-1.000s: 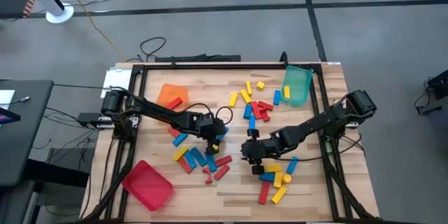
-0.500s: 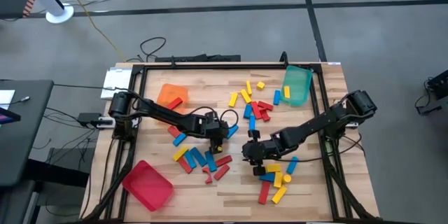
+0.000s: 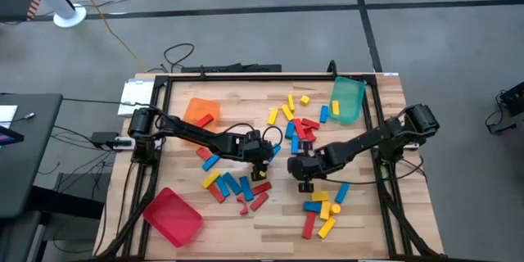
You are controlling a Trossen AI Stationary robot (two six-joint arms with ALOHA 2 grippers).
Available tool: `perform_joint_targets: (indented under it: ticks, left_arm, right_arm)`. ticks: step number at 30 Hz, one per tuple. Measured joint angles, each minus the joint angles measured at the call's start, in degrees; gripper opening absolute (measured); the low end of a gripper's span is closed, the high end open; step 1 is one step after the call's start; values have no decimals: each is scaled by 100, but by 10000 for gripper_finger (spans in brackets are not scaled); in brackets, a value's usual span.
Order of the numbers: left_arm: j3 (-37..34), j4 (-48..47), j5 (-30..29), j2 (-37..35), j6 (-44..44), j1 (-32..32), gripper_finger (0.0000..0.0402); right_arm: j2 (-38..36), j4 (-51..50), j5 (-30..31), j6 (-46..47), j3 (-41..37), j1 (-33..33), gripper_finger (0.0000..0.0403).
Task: Sort blocks
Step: Put the blue wooden block into the red bin
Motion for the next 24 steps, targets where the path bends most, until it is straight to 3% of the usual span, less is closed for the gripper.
perform_joint_targets:
  ticks: [5,14,24]
  left_arm:
    - [2,61,238,31,-114,-4,269]
    - [4,590,-313,191,-153,47,269]
    - [54,726,32,678,-332,179,262]
  right_arm:
    - [-51,-56,-803,274,0,37,168]
    - [-181,-38,-412,333,0,133,168]
    - [-184,10,-400,121,0,-113,168]
